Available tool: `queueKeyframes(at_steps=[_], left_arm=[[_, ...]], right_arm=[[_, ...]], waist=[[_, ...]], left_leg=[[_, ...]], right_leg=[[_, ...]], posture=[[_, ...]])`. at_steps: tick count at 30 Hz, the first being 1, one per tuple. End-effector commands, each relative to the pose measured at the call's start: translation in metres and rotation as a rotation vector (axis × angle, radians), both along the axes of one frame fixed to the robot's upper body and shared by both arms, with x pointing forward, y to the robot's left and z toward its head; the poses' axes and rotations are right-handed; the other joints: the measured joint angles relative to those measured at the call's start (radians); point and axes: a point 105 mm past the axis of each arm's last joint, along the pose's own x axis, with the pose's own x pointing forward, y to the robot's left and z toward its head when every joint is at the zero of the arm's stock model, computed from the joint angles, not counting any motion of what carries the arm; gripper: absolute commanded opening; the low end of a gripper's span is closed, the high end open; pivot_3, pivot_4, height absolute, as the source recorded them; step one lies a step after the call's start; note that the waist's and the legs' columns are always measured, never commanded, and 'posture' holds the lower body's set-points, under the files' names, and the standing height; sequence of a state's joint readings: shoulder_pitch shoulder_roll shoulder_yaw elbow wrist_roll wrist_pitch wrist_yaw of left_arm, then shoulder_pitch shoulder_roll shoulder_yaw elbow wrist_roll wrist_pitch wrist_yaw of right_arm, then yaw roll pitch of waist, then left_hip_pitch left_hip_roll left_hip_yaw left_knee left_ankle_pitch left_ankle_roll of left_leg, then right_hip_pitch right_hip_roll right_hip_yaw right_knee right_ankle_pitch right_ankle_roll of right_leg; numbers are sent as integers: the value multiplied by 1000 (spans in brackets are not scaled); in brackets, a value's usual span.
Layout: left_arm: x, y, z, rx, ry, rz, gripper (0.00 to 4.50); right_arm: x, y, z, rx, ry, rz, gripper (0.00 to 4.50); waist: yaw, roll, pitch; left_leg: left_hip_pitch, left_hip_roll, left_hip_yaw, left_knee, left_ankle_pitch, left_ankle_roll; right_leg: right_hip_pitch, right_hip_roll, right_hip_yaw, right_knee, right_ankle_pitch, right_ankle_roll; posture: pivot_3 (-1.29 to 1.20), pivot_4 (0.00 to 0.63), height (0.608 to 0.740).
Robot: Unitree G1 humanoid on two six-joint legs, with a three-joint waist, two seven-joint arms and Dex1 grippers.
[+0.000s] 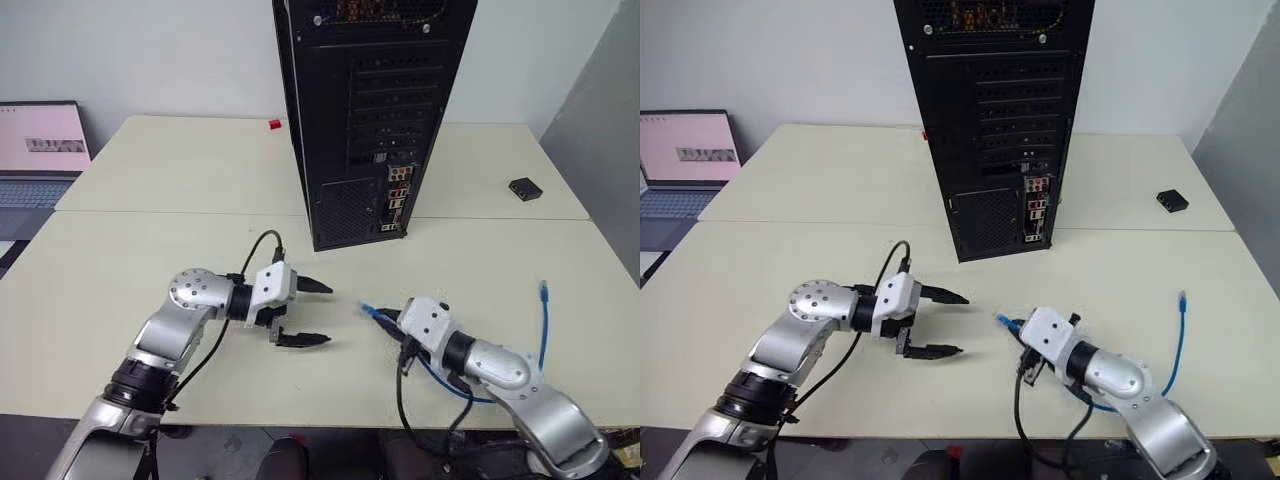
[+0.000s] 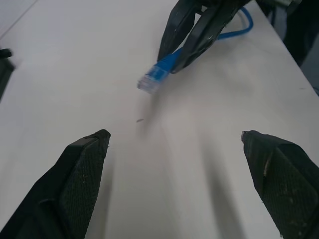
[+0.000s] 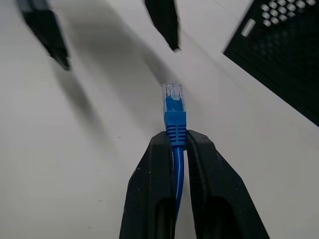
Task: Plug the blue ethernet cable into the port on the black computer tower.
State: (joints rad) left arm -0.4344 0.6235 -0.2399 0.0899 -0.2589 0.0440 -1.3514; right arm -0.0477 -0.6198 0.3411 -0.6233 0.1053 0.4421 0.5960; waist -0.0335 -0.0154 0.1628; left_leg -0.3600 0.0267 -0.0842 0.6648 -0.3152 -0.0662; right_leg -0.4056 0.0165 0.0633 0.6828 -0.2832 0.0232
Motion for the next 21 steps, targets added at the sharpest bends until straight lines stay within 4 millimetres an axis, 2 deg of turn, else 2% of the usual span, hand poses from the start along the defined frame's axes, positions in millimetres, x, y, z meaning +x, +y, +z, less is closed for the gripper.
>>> queueKeyframes(at_steps=[1, 5, 14, 18, 21], left_arm=[[3, -7, 9, -11, -67, -75, 4500], [2, -8, 7, 7, -56, -128, 4500], [-3, -15, 16, 6, -41, -201, 4500], [-2, -18, 18, 8, -36, -199, 3876], [-1, -19, 17, 12, -33, -196, 3157]], right_arm=[[-10, 10, 23, 37, -35, 148, 88], [-9, 10, 22, -1, -34, 188, 78], [-6, 9, 18, -34, -24, 196, 77], [-4, 9, 15, -50, -26, 193, 74], [-3, 9, 14, -54, -25, 193, 74]], waist=[[0, 0, 0], [0, 0, 0], [0, 0, 0], [0, 0, 0], [1, 0, 0]], left_leg=[[0, 0, 0, 0, 0, 0], [0, 0, 0, 1, 0, 0], [0, 0, 0, 1, 0, 0], [-1, 0, 0, 1, 0, 0], [0, 0, 0, 1, 0, 0]], right_leg=[[0, 0, 0, 0, 0, 0], [0, 0, 0, 0, 0, 0], [0, 0, 0, 0, 0, 0], [0, 0, 0, 0, 0, 0], [0, 0, 0, 0, 0, 0]], posture=[[0, 150, 740], [0, 150, 740], [0, 150, 740], [0, 150, 740], [0, 150, 740]])
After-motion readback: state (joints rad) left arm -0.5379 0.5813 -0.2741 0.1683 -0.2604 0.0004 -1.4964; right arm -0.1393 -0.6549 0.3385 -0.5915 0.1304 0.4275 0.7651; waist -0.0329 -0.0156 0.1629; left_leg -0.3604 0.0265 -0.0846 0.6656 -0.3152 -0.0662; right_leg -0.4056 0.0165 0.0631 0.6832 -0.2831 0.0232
